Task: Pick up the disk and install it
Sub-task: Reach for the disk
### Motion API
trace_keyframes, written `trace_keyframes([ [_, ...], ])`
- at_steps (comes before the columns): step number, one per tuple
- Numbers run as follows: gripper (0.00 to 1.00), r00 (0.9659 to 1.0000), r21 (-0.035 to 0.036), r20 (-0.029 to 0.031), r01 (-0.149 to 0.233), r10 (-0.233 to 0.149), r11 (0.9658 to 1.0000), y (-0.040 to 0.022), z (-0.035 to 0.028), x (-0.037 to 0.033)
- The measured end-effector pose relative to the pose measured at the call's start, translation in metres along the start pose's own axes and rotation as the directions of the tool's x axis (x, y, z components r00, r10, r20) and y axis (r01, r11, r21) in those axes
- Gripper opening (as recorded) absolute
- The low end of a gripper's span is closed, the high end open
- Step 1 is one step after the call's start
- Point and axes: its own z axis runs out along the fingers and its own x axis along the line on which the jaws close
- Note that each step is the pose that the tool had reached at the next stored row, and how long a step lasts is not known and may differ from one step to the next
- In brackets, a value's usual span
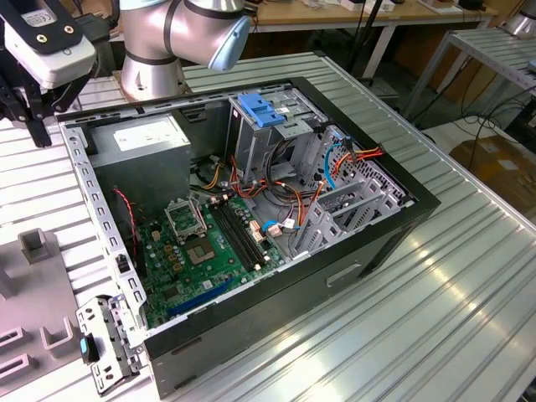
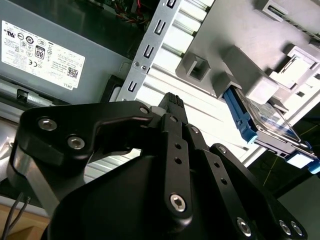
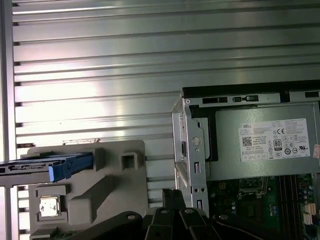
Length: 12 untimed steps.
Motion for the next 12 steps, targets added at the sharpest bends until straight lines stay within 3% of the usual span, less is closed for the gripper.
trace_keyframes([
  [12, 0.11, 1.0000, 0.0005, -0.0073, 0.000, 0.000, 1.0000, -0.0007, 0.0000, 0.0087],
])
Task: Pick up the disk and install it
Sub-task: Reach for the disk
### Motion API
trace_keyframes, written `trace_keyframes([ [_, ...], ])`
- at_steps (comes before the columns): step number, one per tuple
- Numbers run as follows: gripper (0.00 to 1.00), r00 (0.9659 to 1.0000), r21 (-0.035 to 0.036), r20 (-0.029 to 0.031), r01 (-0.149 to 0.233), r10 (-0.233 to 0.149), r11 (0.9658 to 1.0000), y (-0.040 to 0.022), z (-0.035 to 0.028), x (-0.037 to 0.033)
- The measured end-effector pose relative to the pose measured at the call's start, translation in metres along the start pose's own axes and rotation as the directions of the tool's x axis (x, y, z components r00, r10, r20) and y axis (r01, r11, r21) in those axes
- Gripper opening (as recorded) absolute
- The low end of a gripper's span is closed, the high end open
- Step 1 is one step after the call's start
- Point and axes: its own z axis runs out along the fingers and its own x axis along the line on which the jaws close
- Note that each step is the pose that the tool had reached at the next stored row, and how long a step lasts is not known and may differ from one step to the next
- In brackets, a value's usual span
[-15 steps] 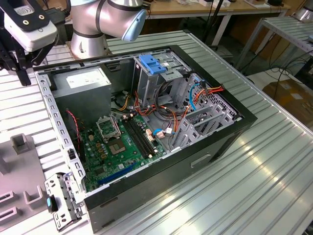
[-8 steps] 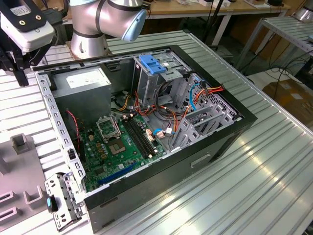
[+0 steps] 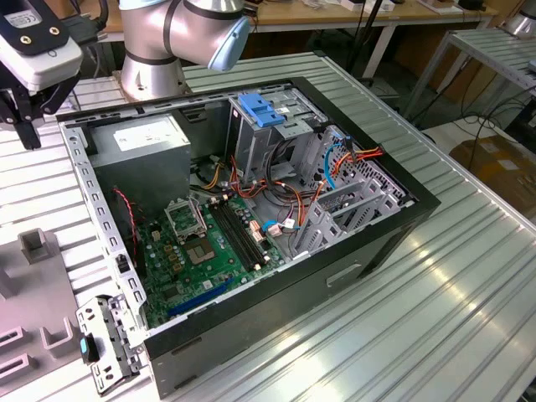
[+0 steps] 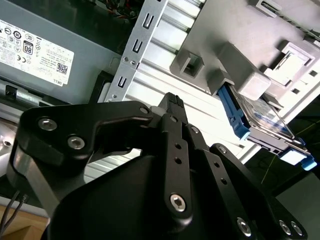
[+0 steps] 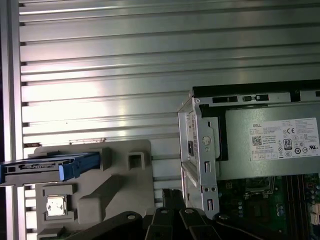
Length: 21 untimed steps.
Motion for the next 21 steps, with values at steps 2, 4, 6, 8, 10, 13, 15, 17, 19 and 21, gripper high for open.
trace_keyframes([
  [2, 0.11, 1.0000, 0.0001, -0.0011, 0.000, 0.000, 1.0000, -0.0001, 0.0000, 0.0010],
  [4, 0.11, 1.0000, 0.0002, -0.0024, 0.000, 0.000, 1.0000, -0.0002, 0.0000, 0.0022],
  [6, 0.11, 1.0000, 0.0003, -0.0035, 0.000, 0.000, 1.0000, -0.0003, 0.0000, 0.0035],
  [8, 0.11, 1.0000, 0.0004, -0.0045, 0.000, 0.000, 1.0000, -0.0004, 0.0000, 0.0046],
  [10, 0.11, 1.0000, 0.0005, -0.0058, 0.000, 0.000, 1.0000, -0.0004, 0.0001, 0.0057],
  [13, 0.11, 1.0000, 0.0006, -0.0076, 0.000, 0.000, 1.0000, -0.0006, 0.0001, 0.0071],
  [15, 0.11, 1.0000, 0.0007, -0.0088, 0.000, 0.000, 1.0000, -0.0006, 0.0001, 0.0080],
  [17, 0.11, 0.9999, 0.0009, -0.0102, 0.000, 0.000, 1.0000, -0.0007, 0.0001, 0.0090],
  [19, 0.11, 0.9999, 0.0009, -0.0114, -0.001, 0.001, 1.0000, -0.0008, 0.0002, 0.0101],
  [21, 0.11, 0.9999, 0.0010, -0.0126, -0.001, 0.001, 1.0000, -0.0009, 0.0002, 0.0112],
])
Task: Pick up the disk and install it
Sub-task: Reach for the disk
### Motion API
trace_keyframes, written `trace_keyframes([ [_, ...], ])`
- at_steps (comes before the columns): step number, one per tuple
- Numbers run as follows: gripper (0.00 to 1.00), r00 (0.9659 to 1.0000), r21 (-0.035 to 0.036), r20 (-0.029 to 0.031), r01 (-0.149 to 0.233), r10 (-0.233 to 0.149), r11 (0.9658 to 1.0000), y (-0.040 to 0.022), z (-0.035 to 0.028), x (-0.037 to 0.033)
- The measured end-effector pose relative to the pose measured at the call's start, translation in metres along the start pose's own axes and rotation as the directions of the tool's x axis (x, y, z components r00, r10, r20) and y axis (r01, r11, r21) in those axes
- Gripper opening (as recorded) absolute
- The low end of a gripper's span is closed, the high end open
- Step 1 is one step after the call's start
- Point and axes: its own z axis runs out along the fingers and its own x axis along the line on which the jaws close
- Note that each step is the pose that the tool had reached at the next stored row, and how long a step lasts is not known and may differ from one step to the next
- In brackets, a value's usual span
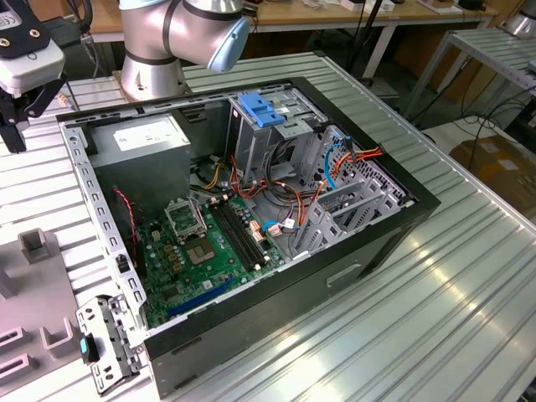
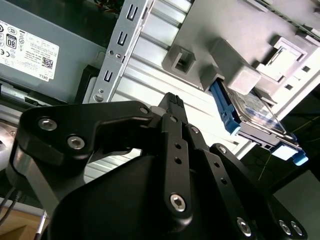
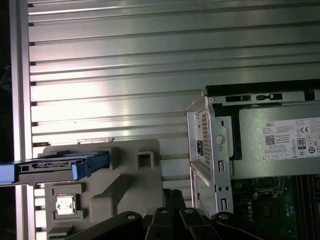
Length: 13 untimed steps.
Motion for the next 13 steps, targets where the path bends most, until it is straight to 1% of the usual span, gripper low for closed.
trace_keyframes([
  [6, 0.11, 1.0000, 0.0003, -0.0033, 0.000, 0.000, 1.0000, -0.0003, 0.0001, 0.0035],
  [9, 0.11, 1.0000, 0.0004, -0.0058, 0.000, 0.000, 1.0000, -0.0006, 0.0002, 0.0075],
  [10, 0.11, 1.0000, 0.0006, -0.0080, 0.000, 0.000, 1.0000, -0.0008, 0.0002, 0.0102],
  [13, 0.11, 0.9999, 0.0009, -0.0122, -0.001, 0.001, 1.0000, -0.0012, 0.0004, 0.0157],
])
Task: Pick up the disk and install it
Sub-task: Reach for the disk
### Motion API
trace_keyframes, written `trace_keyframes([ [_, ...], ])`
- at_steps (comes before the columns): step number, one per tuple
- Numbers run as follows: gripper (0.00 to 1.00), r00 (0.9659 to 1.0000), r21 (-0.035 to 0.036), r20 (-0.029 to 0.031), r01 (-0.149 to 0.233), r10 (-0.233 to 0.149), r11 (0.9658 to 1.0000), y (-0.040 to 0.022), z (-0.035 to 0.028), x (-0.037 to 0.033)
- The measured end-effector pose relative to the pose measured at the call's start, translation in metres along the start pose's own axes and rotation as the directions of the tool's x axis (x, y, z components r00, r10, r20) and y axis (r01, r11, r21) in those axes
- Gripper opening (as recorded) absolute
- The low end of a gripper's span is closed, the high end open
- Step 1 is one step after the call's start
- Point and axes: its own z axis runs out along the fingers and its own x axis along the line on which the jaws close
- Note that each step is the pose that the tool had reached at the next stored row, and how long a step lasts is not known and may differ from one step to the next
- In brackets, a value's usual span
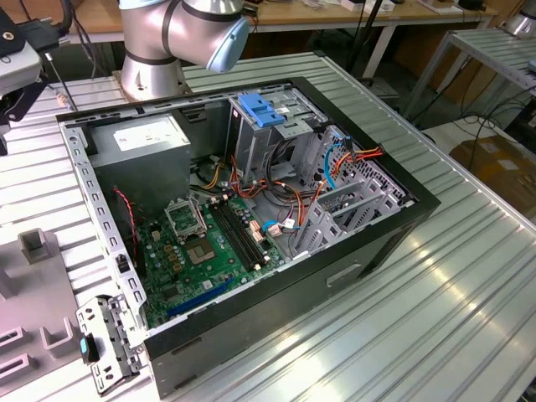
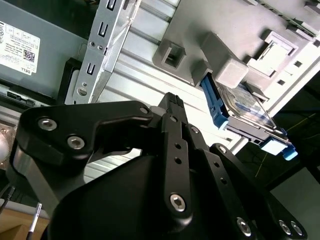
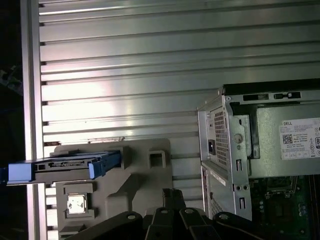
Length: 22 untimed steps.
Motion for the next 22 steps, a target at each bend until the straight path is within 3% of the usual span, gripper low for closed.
trace_keyframes([
  [12, 0.11, 0.9999, 0.0014, -0.0172, -0.001, 0.001, 1.0000, -0.0013, 0.0006, 0.0164],
  [22, 0.11, 0.9996, 0.0022, -0.0275, -0.001, 0.001, 1.0000, -0.0021, 0.0010, 0.0272],
])
